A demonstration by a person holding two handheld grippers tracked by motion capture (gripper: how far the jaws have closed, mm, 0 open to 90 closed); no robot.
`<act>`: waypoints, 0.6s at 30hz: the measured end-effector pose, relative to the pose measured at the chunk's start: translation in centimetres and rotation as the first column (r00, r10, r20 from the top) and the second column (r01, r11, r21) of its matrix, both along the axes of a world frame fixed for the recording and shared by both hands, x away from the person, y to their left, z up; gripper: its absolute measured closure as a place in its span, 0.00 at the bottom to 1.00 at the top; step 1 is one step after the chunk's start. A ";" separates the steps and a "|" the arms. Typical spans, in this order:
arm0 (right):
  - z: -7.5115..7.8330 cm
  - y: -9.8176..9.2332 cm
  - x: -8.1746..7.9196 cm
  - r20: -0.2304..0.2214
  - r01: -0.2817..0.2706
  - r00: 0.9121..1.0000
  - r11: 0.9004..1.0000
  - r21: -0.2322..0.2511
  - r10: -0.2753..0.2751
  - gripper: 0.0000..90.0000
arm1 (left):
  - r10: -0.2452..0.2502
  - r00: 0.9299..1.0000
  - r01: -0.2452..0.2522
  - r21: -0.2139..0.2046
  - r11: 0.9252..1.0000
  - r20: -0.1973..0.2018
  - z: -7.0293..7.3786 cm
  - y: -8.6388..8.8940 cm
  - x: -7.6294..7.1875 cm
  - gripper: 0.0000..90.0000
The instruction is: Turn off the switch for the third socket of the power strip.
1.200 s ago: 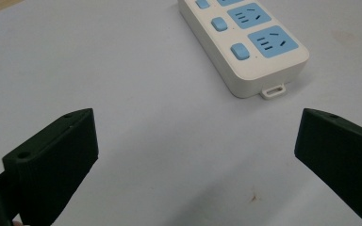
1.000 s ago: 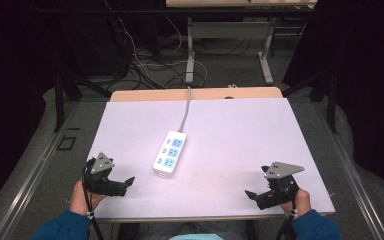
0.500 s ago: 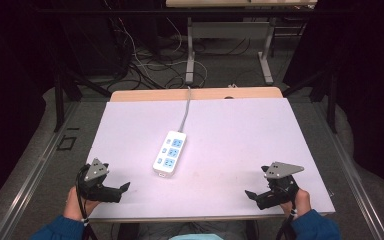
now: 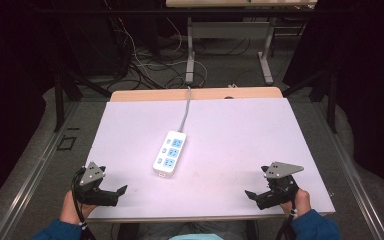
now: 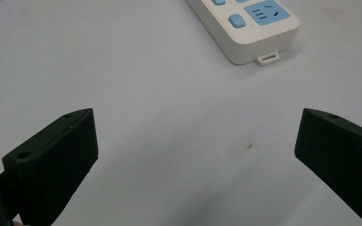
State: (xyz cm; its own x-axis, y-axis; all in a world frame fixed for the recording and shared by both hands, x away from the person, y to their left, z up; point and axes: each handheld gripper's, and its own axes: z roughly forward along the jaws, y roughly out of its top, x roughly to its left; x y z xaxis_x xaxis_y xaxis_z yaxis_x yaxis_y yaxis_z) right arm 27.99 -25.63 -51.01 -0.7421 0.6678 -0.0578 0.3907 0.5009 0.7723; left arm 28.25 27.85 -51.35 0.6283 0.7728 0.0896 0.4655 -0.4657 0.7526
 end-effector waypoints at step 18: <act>0.0 0.0 0.0 0.002 0.000 1.000 1.000 -0.002 0.000 0.02 | -0.007 0.999 0.007 0.010 1.000 -0.034 -0.2 0.3 -0.8 0.00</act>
State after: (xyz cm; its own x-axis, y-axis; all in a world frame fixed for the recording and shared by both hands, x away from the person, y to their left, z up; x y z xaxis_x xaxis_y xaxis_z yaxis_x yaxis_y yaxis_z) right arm 28.04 -25.62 -51.03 -0.7421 0.6675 -0.0609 0.3886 0.5026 0.7723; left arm 27.44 28.19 -51.51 0.6366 0.7675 0.0761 0.4876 -0.4770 0.7313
